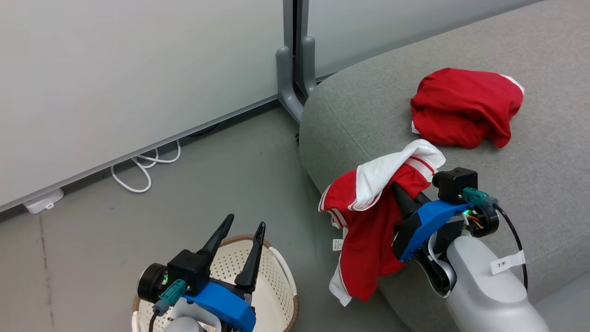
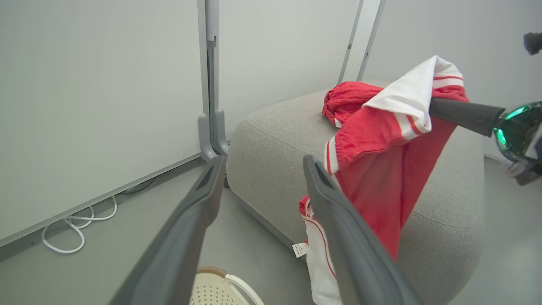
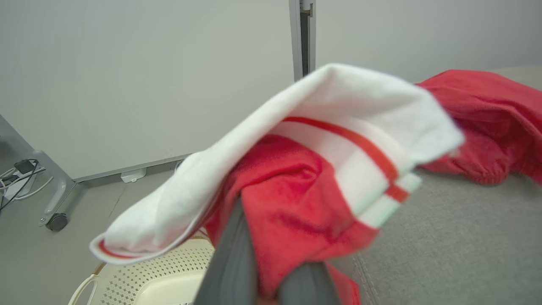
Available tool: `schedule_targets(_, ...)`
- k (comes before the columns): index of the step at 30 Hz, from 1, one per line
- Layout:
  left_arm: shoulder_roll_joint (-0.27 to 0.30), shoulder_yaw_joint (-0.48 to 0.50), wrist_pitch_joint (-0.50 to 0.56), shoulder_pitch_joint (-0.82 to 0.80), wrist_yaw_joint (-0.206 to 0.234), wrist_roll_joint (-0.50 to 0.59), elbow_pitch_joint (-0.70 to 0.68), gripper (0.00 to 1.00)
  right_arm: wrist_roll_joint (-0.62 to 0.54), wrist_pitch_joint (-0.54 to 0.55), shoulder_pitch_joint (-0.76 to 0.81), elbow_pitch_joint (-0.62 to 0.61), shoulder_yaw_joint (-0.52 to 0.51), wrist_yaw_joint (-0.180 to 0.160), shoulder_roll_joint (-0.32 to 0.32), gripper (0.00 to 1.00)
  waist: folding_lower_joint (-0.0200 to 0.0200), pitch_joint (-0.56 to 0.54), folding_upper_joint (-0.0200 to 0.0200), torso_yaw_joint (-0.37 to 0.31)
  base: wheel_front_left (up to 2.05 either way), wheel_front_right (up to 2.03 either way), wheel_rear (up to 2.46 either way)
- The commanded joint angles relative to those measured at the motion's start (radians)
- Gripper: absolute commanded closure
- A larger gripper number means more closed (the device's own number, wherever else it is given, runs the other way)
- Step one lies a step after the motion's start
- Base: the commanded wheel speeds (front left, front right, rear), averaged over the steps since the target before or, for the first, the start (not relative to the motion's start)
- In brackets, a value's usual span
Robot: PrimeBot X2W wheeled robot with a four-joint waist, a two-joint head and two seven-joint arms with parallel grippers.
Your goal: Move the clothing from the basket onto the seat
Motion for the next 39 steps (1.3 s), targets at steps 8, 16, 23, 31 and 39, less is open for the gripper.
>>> schedule_targets(8, 0.006, -0.005, -0.003, -0.023, -0.001, 0.003, 0.000, 0.00, -0.008, 0.001, 0.017, -0.012, -0.009, 0.000, -0.001, 1.00, 0.0000, 0.010, 0.0000, -0.046, 0.00, 0.00, 0.00)
schedule_targets(16, 0.010, -0.013, -0.003, -0.025, -0.001, 0.001, 0.003, 0.00, -0.011, 0.002, 0.024, -0.017, -0.021, 0.000, 0.001, 1.00, 0.0000, 0.014, 0.0000, -0.045, 0.00, 0.00, 0.00)
schedule_targets(23, 0.012, -0.010, -0.003, -0.030, -0.001, 0.003, 0.001, 0.00, 0.001, 0.010, -0.005, -0.030, -0.047, 0.000, -0.009, 1.00, 0.0000, 0.024, 0.0000, -0.036, 0.00, 0.00, 0.00)
schedule_targets(31, 0.025, -0.012, -0.003, -0.052, -0.001, 0.017, -0.015, 0.00, -0.022, 0.069, -0.145, -0.094, -0.143, 0.000, -0.104, 1.00, 0.0000, 0.070, 0.0000, -0.025, 0.00, 0.00, 0.00)
schedule_targets(39, 0.054, -0.014, -0.003, -0.093, -0.001, 0.030, -0.039, 0.00, -0.063, 0.179, -0.291, -0.202, -0.310, 0.000, -0.226, 1.00, 0.0000, 0.154, 0.0000, -0.008, 0.00, 0.00, 0.00)
